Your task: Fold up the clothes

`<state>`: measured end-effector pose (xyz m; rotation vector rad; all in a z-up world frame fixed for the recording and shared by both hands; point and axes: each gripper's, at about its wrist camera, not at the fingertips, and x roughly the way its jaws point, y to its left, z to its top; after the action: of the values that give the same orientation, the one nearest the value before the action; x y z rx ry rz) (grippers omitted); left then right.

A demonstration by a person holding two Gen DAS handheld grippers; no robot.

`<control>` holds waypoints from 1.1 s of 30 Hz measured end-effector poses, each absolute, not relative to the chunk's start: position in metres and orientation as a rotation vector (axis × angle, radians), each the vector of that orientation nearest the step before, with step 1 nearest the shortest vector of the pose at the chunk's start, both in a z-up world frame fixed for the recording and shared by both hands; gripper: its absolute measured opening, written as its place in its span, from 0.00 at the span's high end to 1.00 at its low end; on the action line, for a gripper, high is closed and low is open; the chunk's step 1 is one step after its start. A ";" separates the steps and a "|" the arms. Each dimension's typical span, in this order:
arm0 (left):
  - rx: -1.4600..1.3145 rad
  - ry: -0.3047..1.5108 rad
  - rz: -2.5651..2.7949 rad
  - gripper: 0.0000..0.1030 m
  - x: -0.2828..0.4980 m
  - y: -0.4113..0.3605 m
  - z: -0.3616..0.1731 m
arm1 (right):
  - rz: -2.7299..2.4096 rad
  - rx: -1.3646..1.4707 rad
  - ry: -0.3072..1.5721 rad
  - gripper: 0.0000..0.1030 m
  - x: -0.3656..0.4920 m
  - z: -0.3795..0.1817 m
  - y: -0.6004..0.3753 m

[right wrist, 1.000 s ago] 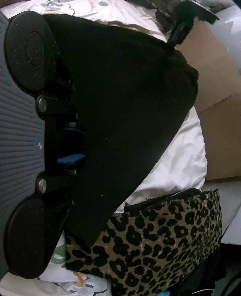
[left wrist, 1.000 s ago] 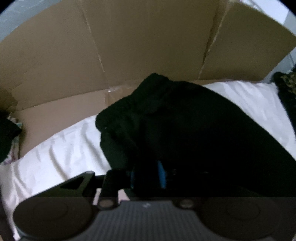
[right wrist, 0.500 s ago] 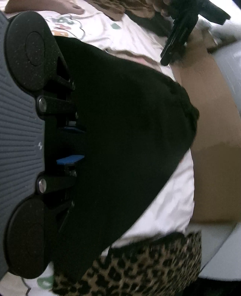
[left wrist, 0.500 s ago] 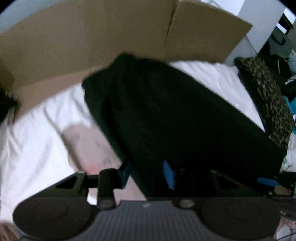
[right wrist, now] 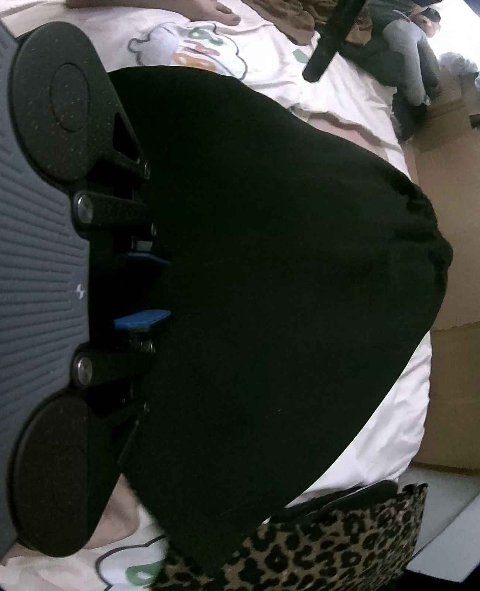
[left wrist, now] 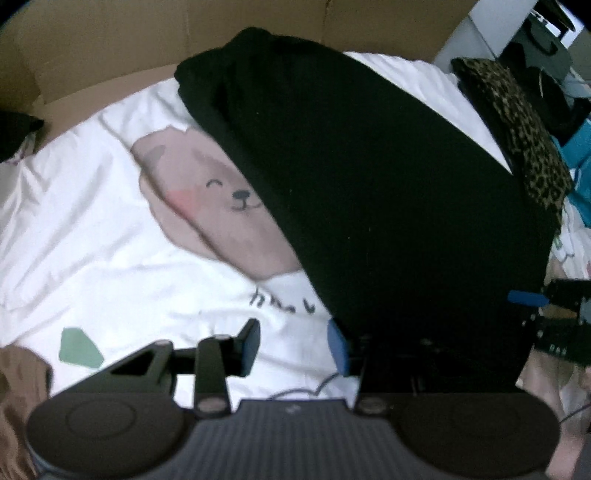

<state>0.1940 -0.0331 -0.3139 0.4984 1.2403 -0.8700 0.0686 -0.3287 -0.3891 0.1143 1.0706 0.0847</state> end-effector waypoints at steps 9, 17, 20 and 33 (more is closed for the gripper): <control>0.684 1.096 -1.042 0.58 0.165 -0.012 -0.301 | 0.139 0.060 1.075 0.67 0.061 -0.366 -0.316; 0.642 1.014 -1.078 0.57 0.152 0.002 -0.309 | 0.291 -0.067 1.020 0.67 0.077 -0.349 -0.276; 0.586 1.043 -1.076 0.57 0.152 0.009 -0.311 | 0.327 -0.107 1.013 0.67 0.084 -0.347 -0.265; 0.596 1.014 -1.100 0.57 0.137 0.024 -0.323 | 0.519 -0.220 1.079 0.67 0.091 -0.343 -0.207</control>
<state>0.1371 0.0243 -0.3230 0.5958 1.0137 -1.1001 0.0905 -0.2069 -0.3427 -0.2200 1.0788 0.5187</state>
